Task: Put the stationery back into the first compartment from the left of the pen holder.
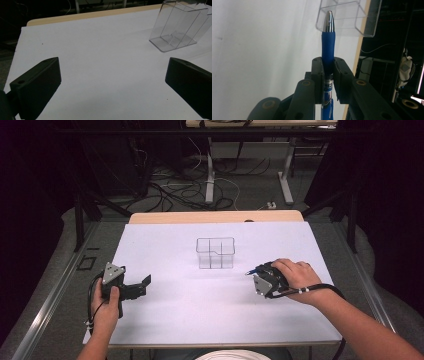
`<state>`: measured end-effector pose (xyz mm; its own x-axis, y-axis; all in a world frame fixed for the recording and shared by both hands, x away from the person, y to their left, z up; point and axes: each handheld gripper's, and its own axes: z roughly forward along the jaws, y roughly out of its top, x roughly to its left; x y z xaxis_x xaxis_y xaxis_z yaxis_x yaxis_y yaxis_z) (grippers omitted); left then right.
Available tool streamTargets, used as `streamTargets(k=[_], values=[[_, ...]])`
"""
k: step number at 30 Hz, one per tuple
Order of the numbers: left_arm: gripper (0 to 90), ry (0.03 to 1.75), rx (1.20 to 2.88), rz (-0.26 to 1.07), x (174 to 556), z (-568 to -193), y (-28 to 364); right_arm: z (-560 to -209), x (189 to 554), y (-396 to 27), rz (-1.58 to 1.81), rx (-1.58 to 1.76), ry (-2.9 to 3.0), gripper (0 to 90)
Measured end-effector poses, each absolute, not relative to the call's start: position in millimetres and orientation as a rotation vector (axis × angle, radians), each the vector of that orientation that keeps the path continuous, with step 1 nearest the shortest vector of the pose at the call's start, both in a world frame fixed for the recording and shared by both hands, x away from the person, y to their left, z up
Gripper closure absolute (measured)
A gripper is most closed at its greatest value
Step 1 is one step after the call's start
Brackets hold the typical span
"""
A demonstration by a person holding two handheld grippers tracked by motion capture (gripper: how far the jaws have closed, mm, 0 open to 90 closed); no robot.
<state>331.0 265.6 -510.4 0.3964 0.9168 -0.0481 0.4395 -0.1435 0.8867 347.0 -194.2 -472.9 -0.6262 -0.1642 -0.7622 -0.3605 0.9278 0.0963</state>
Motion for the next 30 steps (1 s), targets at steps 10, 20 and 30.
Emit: streamTargets(k=[10,20,30], values=[[0.2,1.188,1.752,0.665,331.0,-510.4,265.9,-457.3,351.1,-183.6,0.477,-0.256,2.269,79.8],[0.2,1.186,1.753,0.664,331.1,-510.5,265.8,-440.2,356.2,-167.1,0.622,-0.146,2.275,79.8],[0.2,1.185,1.755,0.665,331.3,-510.7,265.9,-426.4,366.3,-147.6,0.765,-0.047,2.249,79.8]])
